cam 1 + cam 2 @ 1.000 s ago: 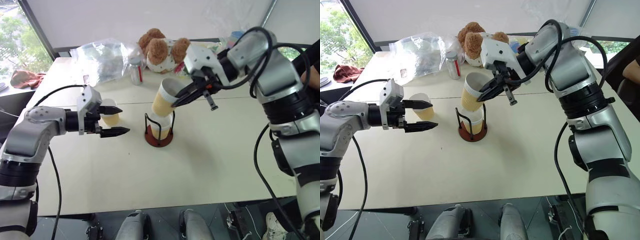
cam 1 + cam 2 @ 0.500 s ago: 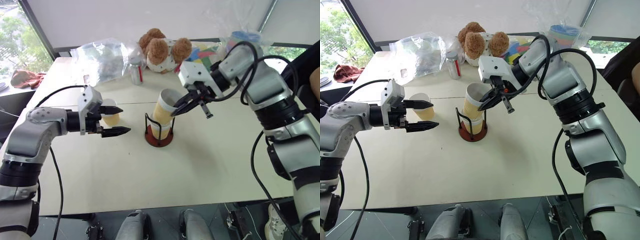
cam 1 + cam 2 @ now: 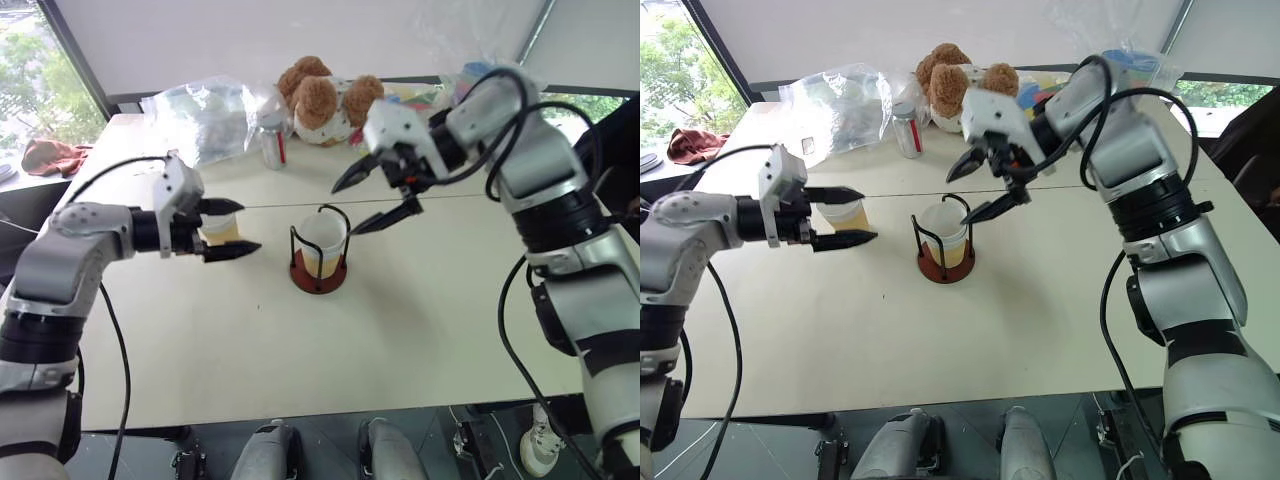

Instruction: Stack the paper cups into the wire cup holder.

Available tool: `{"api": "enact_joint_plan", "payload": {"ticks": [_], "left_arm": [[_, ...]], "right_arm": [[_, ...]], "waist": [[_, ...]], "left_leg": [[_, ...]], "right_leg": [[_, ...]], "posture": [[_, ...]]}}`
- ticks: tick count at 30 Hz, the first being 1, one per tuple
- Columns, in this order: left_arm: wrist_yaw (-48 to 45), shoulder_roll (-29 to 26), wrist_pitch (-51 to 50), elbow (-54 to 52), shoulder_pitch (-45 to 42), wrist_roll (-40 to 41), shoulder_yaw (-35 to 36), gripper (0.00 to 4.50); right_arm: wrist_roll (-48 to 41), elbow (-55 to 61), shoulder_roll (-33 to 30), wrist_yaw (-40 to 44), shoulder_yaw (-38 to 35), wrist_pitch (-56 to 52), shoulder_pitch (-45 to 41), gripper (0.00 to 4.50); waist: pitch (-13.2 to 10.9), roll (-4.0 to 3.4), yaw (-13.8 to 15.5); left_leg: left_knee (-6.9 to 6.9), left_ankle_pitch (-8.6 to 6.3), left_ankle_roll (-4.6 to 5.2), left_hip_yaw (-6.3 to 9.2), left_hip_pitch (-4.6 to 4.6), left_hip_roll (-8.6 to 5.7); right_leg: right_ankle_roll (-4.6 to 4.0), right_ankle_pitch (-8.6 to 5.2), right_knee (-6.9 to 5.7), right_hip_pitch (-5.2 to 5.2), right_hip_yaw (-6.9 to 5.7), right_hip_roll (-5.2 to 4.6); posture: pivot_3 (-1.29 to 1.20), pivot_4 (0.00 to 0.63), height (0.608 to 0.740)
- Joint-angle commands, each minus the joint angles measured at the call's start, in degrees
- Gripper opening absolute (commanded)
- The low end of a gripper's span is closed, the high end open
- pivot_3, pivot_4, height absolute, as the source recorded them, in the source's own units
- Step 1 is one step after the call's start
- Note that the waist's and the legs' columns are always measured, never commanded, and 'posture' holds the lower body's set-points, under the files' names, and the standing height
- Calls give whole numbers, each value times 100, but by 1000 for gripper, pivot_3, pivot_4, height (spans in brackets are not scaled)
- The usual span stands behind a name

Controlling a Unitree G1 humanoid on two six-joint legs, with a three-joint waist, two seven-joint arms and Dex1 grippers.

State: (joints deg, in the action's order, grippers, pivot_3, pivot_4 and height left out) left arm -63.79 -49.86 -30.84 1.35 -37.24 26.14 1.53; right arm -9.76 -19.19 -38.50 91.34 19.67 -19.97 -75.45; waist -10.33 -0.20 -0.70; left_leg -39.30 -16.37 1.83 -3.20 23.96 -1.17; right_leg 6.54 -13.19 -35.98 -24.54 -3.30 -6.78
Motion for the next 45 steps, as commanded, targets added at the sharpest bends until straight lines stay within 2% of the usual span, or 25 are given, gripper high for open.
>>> {"api": "enact_joint_plan", "payload": {"ticks": [1, 3, 7, 10, 16, 21, 27, 30, 37, 42, 45], "left_arm": [[-78, -480, 473, 318, -183, -392, 269, 4500], [-198, -654, 739, 541, -237, -612, 138, 4500], [-609, -803, 1456, 1179, -492, -1189, -321, 4500], [-793, -678, 1993, 1843, -904, -1589, -590, 4500], [-946, -337, 2908, 3102, -1627, -2284, -1046, 4500], [-1152, -62, 3413, 3983, -2059, -2593, -1215, 4500], [-1316, 148, 3798, 4445, -2272, -2885, -1347, 4500], [-1376, 224, 3944, 4571, -2312, -2981, -1402, 3655], [-1472, 381, 4204, 4714, -2292, -3236, -1491, 64], [-1427, 508, 4362, 4880, -2488, -3326, -1469, 20], [-1662, 746, 4361, 5035, -3160, -3196, -1364, 20]], "right_arm": [[-927, 522, -540, 73, -1080, -1260, -122, 3531], [-1527, 956, -781, -50, -1616, -2101, 239, 3531], [-2111, 2211, -933, -1061, -2481, -3109, 1526, 3531], [-2367, 3111, -815, -1923, -2973, -3536, 2552, 3531], [-2950, 4101, -355, -3229, -3741, -4030, 3741, 3531], [-3377, 4756, -213, -3903, -3976, -4206, 4341, 3531], [-3556, 5158, -421, -4240, -3703, -4152, 4796, 3531], [-3607, 5265, -448, -4306, -3548, -4084, 4927, 3609], [-3775, 5427, -444, -4449, -3277, -3989, 5211, 3609], [-3748, 5475, -561, -4542, -3233, -3910, 5327, 3609], [-3725, 5592, -960, -4375, -3170, -3928, 5385, 3609]], "waist": [[0, 1, 10], [3, 7, 19], [11, 20, 25], [9, 21, 24], [8, 23, 26], [8, 24, 25], [7, 28, 27], [7, 28, 21], [7, 32, 29], [7, 33, 38], [3, 39, 109]], "left_leg": [[2, 0, 0, 1, 0, 0], [9, -3, 4, 4, 1, 0], [10, -6, 7, 3, -1, 1], [3, -6, 9, -13, -1, 0], [-1, -6, 10, -13, -3, 1], [0, -7, 13, -12, -1, 2], [-1, -24, 43, -11, -1, 2], [-1, -25, 45, -11, 0, 2], [-2, -27, 49, -8, 0, 2], [-5, -28, 51, -7, 0, 2], [-20, -30, 54, -3, 8, 3]], "right_leg": [[0, 0, 0, 0, -1, 0], [0, 0, 3, 0, -4, -1], [0, 0, 8, 6, -13, -4], [0, 0, 9, 8, -9, -8], [0, 0, -2, 4, -7, -7], [0, 0, 1, 3, -10, -5], [0, 0, 2, 4, -9, -5], [0, 0, 2, 4, -9, -5], [0, 0, 2, 4, -9, -5], [0, 0, 1, 5, -9, -5], [0, 0, 1, 5, -13, -5]], "posture": [[0, 150, 740], [0, 150, 740], [0, 150, 740], [0, 150, 740], [0, 150, 740], [0, 150, 740], [0, 150, 740], [0, 150, 740], [0, 150, 740], [0, 150, 740], [0, 150, 740]]}}
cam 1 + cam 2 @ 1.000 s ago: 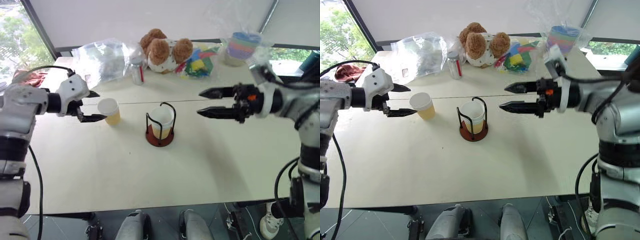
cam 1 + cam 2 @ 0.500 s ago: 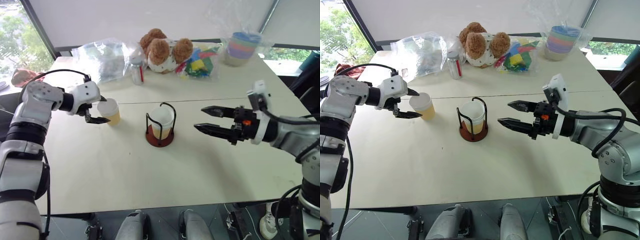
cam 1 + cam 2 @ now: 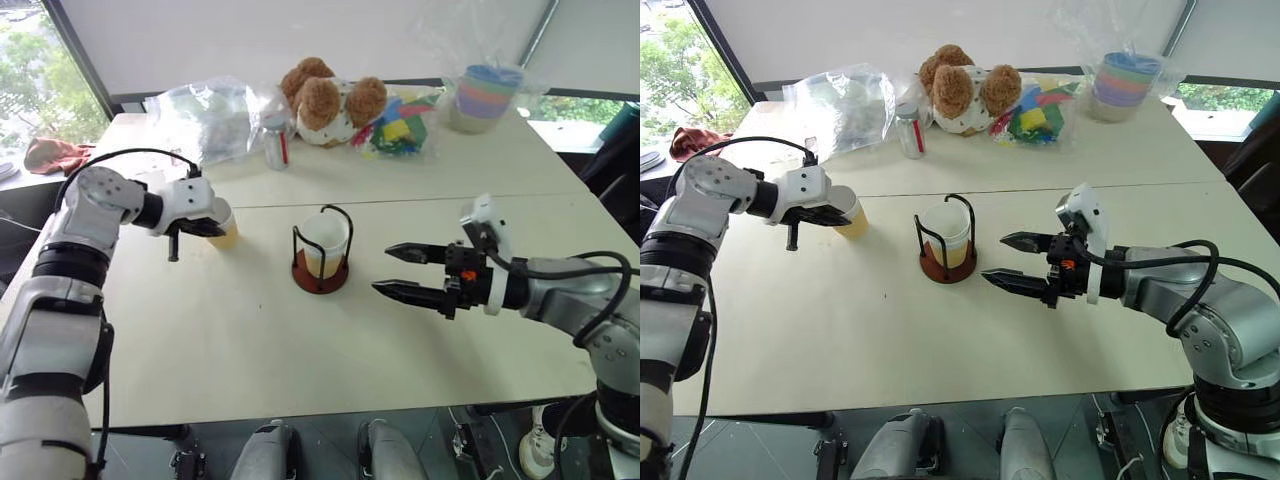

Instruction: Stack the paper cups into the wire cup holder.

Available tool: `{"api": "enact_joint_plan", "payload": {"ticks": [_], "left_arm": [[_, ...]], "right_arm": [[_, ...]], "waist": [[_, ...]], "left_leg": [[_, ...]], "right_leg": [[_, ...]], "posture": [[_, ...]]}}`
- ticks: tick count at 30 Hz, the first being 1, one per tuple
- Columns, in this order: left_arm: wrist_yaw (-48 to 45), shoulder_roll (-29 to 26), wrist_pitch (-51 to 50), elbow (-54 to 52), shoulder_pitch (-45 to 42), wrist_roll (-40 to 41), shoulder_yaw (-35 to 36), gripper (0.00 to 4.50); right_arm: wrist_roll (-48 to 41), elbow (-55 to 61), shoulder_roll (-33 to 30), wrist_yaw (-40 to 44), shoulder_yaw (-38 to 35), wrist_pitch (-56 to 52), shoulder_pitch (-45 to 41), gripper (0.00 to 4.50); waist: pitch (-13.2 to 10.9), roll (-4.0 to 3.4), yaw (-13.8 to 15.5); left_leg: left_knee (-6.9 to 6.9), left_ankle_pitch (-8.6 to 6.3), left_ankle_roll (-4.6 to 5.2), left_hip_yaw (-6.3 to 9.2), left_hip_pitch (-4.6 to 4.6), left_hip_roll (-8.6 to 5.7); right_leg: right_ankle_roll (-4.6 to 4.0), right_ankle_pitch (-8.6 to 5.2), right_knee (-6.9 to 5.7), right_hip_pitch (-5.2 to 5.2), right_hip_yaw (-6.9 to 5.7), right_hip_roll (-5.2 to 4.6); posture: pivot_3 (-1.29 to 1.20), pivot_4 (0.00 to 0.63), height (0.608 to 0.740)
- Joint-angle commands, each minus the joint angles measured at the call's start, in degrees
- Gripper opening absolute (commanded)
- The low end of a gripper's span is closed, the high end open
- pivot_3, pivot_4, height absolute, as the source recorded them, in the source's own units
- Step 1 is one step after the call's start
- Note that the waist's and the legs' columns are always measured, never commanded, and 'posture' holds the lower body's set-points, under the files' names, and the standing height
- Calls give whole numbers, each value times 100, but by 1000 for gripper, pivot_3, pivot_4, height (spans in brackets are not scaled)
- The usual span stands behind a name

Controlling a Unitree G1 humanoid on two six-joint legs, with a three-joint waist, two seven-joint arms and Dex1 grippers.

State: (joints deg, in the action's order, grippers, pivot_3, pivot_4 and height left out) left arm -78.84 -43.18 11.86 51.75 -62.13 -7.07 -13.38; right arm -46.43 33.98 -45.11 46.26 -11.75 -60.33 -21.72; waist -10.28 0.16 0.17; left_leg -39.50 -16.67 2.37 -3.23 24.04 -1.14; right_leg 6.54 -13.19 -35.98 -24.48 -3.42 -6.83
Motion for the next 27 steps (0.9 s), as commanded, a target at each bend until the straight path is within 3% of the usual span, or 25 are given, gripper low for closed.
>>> {"api": "enact_joint_plan", "payload": {"ticks": [1, 6, 8, 15, 22, 27], "left_arm": [[-300, 250, 36, 92, -1054, 225, 177, 20], [-1075, 964, -94, 492, -2193, 593, 318, 20], [-1318, 1099, -431, 313, -2437, 1165, -92, 20], [-1366, 592, -1141, -828, -2596, 3315, -2068, 20], [-1366, 284, -903, -1105, -2619, 4014, -3154, 20], [-1366, 317, -704, -1089, -2626, 4203, -3489, 20]], "right_arm": [[84, 317, -532, 245, 103, 184, 62, 3609], [672, 102, -1149, 483, 427, 742, 210, 3609], [657, -32, -1186, 465, 202, 805, 179, 3609], [180, 143, -1234, 179, -1004, 546, 431, 3609], [-218, 394, -1097, -338, -1454, 360, 596, 3609], [-328, 426, -1088, -523, -1451, 419, 696, 3609]], "waist": [[-2, 4, 64], [-2, 11, 139], [-1, 9, 119], [-2, 8, 21], [-2, 7, 70], [-2, 8, 64]], "left_leg": [[-7, -1, 2, 5, 6, 1], [-59, -20, 34, 21, 45, -5], [-60, -22, 37, 10, 40, -6], [-53, -21, 36, 22, 38, 3], [-60, -21, 36, 22, 36, 1], [-60, -21, 36, 22, 39, -1]], "right_leg": [[0, 0, 0, 0, -4, 1], [1, 0, 12, 5, -16, 0], [1, 0, 16, 9, -7, 0], [2, 0, 6, -1, -6, 3], [1, -1, 6, 0, -1, 0], [1, -1, 5, 1, 0, 0]], "posture": [[0, 150, 740], [0, 150, 740], [0, 150, 740], [0, 150, 740], [0, 150, 740], [0, 150, 740]]}}
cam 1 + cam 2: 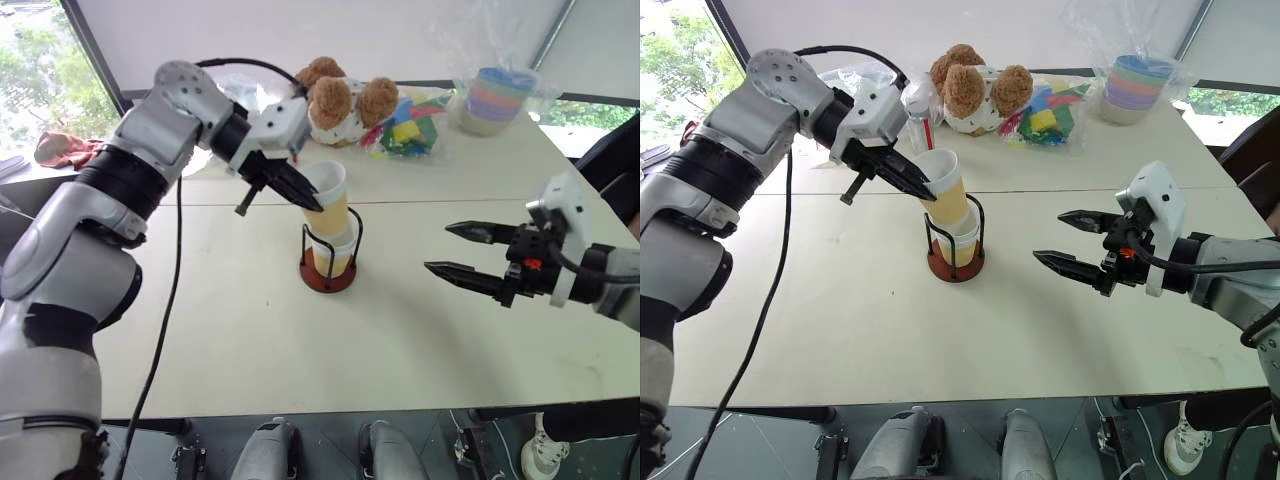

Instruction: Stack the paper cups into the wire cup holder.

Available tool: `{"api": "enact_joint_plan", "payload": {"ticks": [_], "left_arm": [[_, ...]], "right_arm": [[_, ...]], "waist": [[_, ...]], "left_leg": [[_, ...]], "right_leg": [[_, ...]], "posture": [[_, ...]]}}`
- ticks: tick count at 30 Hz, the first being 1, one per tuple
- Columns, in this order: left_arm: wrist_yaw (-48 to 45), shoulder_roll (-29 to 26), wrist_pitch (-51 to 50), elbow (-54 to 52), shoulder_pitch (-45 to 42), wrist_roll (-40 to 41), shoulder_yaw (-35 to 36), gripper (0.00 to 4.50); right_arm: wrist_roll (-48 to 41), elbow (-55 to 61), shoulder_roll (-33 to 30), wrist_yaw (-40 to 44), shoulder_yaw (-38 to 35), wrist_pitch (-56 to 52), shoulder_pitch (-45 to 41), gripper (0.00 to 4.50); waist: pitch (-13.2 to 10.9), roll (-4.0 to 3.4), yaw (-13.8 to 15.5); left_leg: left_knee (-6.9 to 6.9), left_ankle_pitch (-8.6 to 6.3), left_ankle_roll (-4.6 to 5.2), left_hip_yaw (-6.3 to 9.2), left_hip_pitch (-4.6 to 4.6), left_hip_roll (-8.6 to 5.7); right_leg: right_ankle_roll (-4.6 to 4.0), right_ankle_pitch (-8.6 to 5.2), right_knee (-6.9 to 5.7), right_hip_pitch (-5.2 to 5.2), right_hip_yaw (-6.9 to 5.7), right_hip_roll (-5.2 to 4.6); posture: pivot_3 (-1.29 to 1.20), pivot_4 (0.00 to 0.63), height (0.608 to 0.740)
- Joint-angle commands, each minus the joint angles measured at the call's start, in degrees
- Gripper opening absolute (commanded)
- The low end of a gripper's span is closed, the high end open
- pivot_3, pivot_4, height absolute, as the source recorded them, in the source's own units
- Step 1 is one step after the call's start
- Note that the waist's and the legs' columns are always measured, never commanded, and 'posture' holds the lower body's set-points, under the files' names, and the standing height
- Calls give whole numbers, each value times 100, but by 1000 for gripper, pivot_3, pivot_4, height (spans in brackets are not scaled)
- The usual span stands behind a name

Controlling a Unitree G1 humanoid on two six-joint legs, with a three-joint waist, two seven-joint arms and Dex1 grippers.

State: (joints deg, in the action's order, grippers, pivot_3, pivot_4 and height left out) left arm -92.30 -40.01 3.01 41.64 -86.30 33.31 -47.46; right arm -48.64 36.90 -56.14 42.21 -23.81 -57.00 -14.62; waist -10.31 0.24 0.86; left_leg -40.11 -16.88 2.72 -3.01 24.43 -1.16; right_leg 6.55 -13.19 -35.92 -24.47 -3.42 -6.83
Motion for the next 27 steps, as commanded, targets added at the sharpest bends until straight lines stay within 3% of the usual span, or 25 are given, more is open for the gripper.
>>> {"api": "enact_joint_plan", "payload": {"ticks": [1, 5, 7, 8, 13, 15, 22, 27], "left_arm": [[-20, 49, 237, -42, -206, 156, -105, 20], [-20, 234, 344, 153, -213, 101, -123, 20], [-20, 359, 462, 380, -235, -55, -75, 543], [-20, 395, 452, 446, -250, -76, -64, 847], [-20, 462, 443, 658, -319, -158, 139, 3415], [-20, 363, 346, 593, -323, -96, 115, 3415], [82, 520, 49, 1440, -496, -474, 1827, 3415], [1433, 289, -974, 1189, 202, -383, 3290, 3415]], "right_arm": [[-120, 126, 22, -150, -237, 104, -10, 3609], [-142, 121, 51, -247, -156, 161, 15, 3609], [-163, 103, 57, -285, -123, 178, 3, 3609], [-174, 95, 56, -300, -113, 184, -1, 3609], [-198, 61, 47, -311, -67, 207, 2, 3609], [-193, 37, 38, -305, -33, 217, -11, 3609], [3, -486, 103, -269, 120, 449, -68, 3609], [711, -1064, 488, -661, 258, 1034, 118, 3609]], "waist": [[0, 0, -6], [0, 0, -5], [0, 0, -9], [0, 0, -8], [0, 0, -8], [0, 0, -9], [-1, 2, -9], [3, -2, -25]], "left_leg": [[0, 0, 0, -1, -1, 0], [0, 0, 0, -1, -1, 0], [0, 0, 1, -2, 0, 0], [0, 0, 1, -2, -2, 0], [0, -1, 1, -1, -1, 0], [1, -1, 1, -1, -1, 0], [0, -1, 2, -2, 0, -1], [3, -1, 3, -2, -2, 0]], "right_leg": [[0, 0, 0, 0, 0, 0], [0, 0, 1, 0, -1, 1], [0, 0, 1, 0, 0, 1], [0, 0, 1, 0, 0, 1], [0, 0, 1, 0, -1, 1], [0, 0, 1, -1, -1, 1], [0, 0, 4, -1, -1, 1], [1, 0, -1, 0, -2, 3]], "posture": [[0, 150, 740], [0, 150, 740], [0, 150, 740], [0, 150, 740], [0, 150, 740], [0, 150, 740], [0, 150, 740], [0, 150, 740]]}}
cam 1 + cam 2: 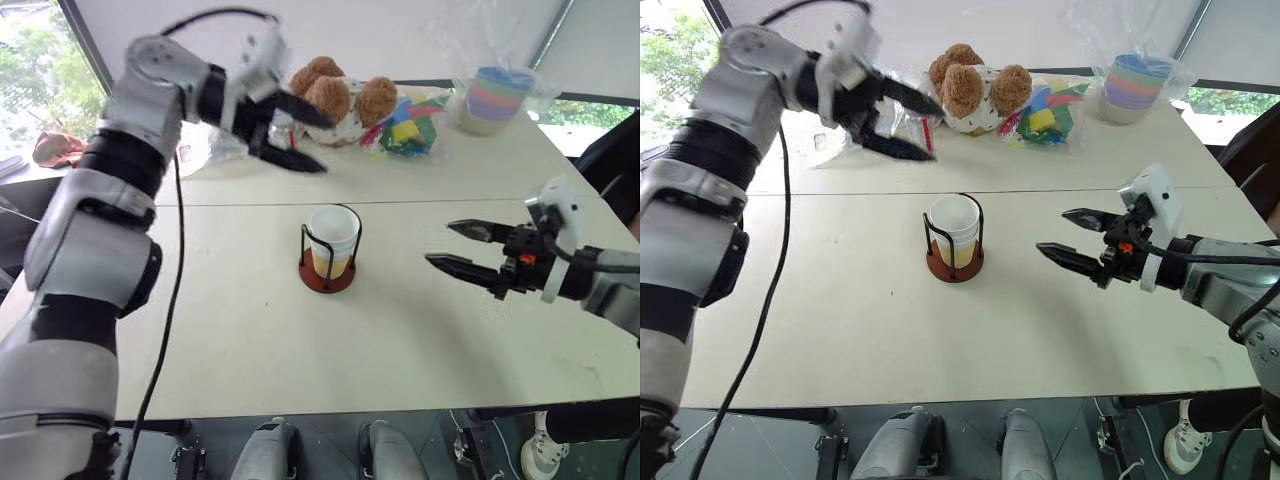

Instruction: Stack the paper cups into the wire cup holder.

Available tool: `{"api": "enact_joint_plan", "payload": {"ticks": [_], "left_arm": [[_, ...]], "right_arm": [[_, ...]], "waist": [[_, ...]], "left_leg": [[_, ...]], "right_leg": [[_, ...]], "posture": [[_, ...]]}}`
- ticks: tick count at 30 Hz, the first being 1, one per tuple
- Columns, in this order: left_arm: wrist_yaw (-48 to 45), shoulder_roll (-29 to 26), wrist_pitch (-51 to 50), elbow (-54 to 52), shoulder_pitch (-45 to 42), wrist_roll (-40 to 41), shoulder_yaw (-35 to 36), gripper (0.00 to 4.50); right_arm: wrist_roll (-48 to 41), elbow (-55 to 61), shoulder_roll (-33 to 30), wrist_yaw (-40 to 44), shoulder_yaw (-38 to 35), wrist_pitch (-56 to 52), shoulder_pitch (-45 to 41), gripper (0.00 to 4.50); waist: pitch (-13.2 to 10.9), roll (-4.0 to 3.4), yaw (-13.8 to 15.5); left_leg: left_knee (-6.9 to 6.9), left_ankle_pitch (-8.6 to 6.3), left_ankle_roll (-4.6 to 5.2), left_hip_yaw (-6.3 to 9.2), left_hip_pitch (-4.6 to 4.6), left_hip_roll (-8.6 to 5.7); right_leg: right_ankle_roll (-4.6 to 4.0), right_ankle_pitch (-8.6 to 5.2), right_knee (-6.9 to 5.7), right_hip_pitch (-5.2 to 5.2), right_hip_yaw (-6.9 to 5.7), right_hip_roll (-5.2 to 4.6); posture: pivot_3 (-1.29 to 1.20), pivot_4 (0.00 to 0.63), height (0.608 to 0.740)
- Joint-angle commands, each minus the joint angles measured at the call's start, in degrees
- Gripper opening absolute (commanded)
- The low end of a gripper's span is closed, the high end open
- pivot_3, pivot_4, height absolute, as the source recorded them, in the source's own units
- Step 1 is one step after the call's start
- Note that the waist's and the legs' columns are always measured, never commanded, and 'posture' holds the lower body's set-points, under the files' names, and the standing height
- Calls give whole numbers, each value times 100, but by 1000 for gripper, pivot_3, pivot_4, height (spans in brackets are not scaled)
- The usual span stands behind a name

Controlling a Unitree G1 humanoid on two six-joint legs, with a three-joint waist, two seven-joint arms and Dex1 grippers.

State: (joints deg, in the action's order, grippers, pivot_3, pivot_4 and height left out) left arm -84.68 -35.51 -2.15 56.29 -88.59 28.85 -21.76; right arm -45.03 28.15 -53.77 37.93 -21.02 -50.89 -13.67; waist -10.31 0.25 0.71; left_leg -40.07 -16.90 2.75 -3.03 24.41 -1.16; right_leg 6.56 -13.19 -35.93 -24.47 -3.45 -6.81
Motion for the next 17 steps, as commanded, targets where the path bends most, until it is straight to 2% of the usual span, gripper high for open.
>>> {"api": "enact_joint_plan", "payload": {"ticks": [1, 4, 6, 11, 17], "left_arm": [[1154, -250, -626, -806, 1138, 121, 1037, 3415], [2433, -263, -821, -2258, 2761, 6, 1737, 3415], [3615, -144, -771, -3242, 3877, -318, 2157, 3415], [6000, 628, -1018, -5132, 6095, -625, 3149, 3415], [7078, 1601, -1214, -6477, 7693, -846, 3227, 3415]], "right_arm": [[645, -409, 515, -429, 131, 714, 54, 3609], [1345, -857, 1064, -781, 453, 1431, 120, 3609], [1966, -1402, 1606, -1327, 550, 2232, 21, 3609], [2738, -2317, 2509, -1981, 564, 3641, -73, 3609], [3005, -2935, 3018, -2207, 648, 4254, -116, 3609]], "waist": [[8, -12, -23], [23, -26, -75], [14, -9, -112], [18, -12, -77], [21, -16, 11]], "left_leg": [[1, 0, 0, 0, -4, 1], [11, 5, -9, -9, -49, 0], [12, 21, -37, -4, -40, 1], [4, 31, -56, 4, -13, -3], [12, 32, -62, 2, -35, -5]], "right_leg": [[0, 0, -2, 2, 1, 0], [7, -4, -14, 25, 19, -1], [7, -4, -19, 14, 20, 0], [5, -2, -17, -1, 25, -3], [4, -2, -14, 16, 26, -4]], "posture": [[0, 150, 740], [0, 150, 740], [0, 150, 740], [0, 150, 740], [0, 150, 740]]}}
